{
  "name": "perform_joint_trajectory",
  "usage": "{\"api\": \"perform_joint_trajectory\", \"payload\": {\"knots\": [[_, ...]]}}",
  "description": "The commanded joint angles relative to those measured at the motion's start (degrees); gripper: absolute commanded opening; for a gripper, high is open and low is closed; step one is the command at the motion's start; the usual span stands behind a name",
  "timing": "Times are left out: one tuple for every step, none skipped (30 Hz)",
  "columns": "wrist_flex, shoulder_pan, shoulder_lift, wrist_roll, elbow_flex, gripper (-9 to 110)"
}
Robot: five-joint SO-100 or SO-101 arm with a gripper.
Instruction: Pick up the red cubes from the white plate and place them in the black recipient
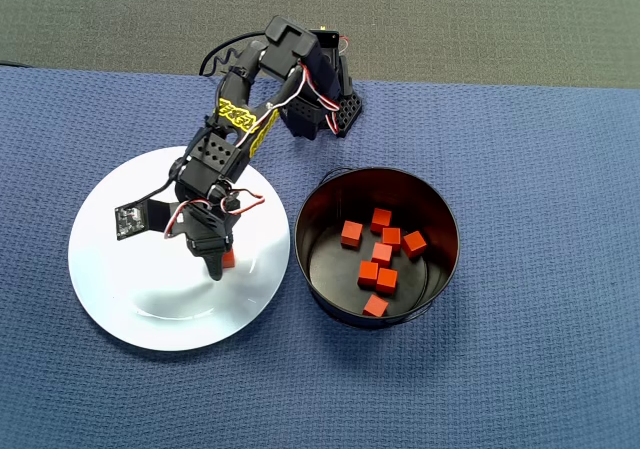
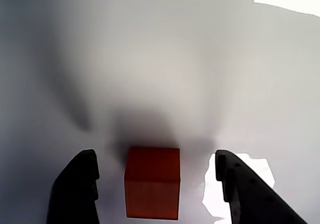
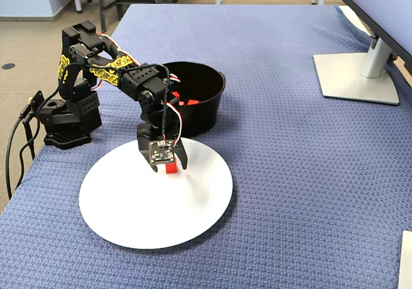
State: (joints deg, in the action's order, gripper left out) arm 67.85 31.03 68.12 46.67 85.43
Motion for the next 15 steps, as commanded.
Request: {"api": "perform_joint_trajectory", "payload": {"knots": [[-1.76,-1.32,5.19,-0.97,0.79,22],[-2.02,-1.41,5.27,-1.05,0.97,22],[-2.2,-1.41,5.36,-1.05,1.14,21],[-2.46,-1.41,5.62,-1.23,1.49,21],[-2.81,-1.41,5.89,-1.32,1.93,20],[-2.9,-1.58,6.06,-1.32,2.29,20],[-2.99,-1.76,6.33,-1.32,2.72,20],[-3.08,-1.93,6.5,-1.32,3.16,20],[-3.16,-2.02,6.77,-1.32,3.52,20],[-3.34,-2.02,7.03,-1.32,3.87,20],[-3.52,-2.02,7.12,-1.32,3.96,20],[-3.6,-2.02,7.21,-1.49,3.96,20],[-3.78,-2.02,7.38,-1.49,4.04,20],[-4.04,-1.93,7.73,-1.49,4.39,20],[-4.48,-2.02,8.17,-1.67,5.01,20]]}}
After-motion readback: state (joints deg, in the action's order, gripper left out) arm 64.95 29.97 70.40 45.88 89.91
